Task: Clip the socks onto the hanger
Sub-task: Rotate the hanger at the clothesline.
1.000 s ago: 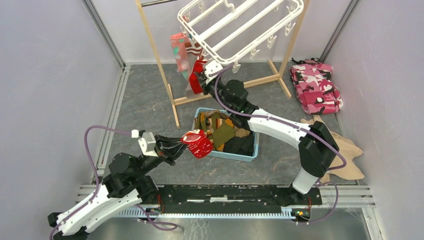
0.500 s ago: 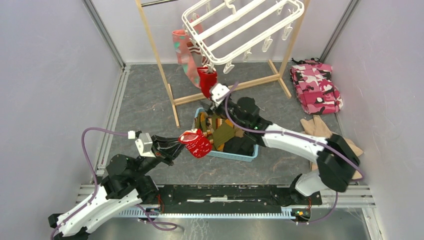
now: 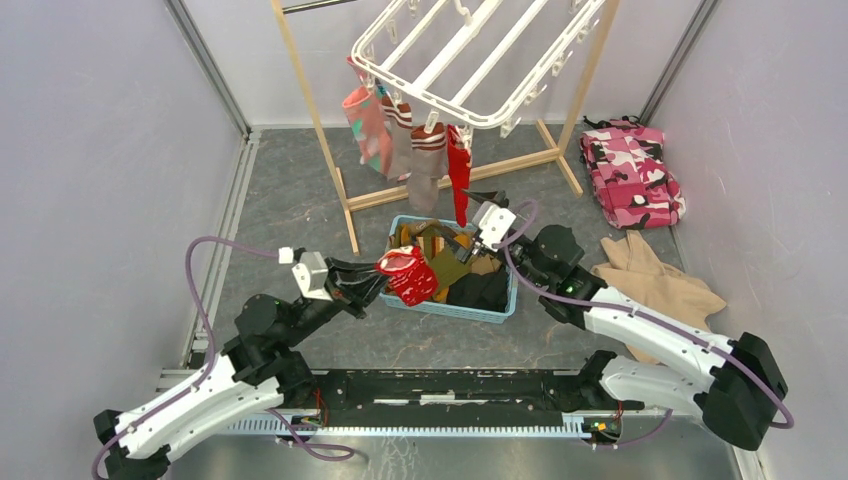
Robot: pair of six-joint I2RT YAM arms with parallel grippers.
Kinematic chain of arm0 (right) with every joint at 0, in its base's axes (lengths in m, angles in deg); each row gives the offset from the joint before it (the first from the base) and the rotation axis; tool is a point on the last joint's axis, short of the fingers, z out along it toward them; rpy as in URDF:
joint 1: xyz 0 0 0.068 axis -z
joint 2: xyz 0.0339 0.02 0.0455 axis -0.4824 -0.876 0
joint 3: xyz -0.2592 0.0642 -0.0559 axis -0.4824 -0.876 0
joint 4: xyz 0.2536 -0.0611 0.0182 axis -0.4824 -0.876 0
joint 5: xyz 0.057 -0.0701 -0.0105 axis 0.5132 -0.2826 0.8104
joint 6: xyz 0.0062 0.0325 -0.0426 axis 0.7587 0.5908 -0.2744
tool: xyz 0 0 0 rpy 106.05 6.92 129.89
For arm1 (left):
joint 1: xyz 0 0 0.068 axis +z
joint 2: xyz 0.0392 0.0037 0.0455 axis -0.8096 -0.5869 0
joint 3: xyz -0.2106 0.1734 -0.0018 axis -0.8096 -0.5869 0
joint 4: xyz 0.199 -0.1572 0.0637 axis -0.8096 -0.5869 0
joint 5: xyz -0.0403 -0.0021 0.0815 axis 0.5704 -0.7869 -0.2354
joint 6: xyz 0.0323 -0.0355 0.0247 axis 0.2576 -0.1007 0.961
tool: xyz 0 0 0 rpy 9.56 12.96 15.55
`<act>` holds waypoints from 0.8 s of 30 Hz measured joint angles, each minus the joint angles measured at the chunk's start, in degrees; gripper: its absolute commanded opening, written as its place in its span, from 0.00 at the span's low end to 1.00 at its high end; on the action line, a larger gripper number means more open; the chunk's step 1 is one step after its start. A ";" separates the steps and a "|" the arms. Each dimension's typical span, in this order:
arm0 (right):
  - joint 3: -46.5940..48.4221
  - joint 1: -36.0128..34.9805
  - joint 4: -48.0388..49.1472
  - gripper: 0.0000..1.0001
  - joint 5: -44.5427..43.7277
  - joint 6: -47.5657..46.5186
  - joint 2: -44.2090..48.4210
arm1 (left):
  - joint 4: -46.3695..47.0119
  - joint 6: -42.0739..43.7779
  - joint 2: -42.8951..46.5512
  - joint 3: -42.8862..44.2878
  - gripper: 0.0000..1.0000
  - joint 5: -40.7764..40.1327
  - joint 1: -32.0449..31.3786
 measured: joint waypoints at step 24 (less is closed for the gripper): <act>-2.47 17.14 -1.33 0.96 0.42 -0.57 16.81 | 5.68 0.00 -3.63 -1.95 0.02 1.53 0.00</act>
